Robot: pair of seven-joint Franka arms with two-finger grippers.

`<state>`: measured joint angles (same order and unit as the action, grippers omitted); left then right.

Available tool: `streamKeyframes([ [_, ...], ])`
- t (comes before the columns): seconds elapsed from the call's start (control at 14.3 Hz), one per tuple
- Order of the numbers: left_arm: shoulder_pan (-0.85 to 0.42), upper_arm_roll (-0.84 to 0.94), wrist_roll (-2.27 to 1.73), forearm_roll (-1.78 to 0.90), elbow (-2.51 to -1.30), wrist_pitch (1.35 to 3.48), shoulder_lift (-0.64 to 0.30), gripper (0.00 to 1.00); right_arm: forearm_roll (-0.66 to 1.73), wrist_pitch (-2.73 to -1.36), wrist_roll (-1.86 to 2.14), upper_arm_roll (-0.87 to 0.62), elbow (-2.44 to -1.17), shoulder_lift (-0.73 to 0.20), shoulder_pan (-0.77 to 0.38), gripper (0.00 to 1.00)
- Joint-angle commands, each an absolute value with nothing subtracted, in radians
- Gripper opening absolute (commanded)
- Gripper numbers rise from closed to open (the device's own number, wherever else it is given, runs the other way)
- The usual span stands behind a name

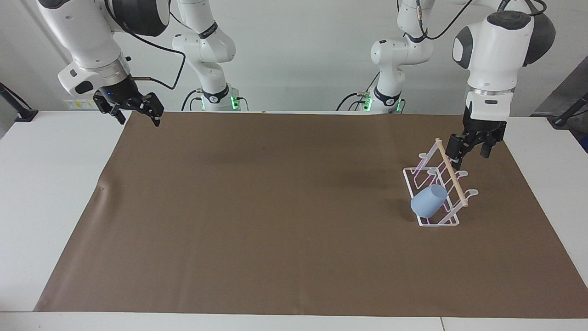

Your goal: Hang cup on cup holder

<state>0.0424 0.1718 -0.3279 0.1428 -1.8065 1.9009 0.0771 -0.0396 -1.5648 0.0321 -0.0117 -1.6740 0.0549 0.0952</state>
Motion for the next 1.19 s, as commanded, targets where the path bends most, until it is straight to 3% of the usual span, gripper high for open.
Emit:
streamKeyframes([
  [0.0,0.054,0.170,-0.183,0.072,-1.760,1.766,0.086,1.00,-0.015,-1.577,0.021,-0.008,-1.701,0.078,0.097,1.00],
  [0.21,0.081,0.158,-0.016,0.037,-1.681,1.629,0.084,1.00,-0.015,-1.577,0.021,-0.008,-1.701,0.078,0.097,1.00],
  [0.7,0.084,0.153,-0.080,-0.018,-1.677,1.615,0.092,1.00,-0.015,-1.577,0.021,-0.008,-1.701,0.078,0.097,1.00],
  [1.12,0.104,0.161,-0.077,0.017,-1.550,1.490,0.049,1.00,-0.015,-1.577,0.021,-0.008,-1.701,0.078,0.097,1.00],
])
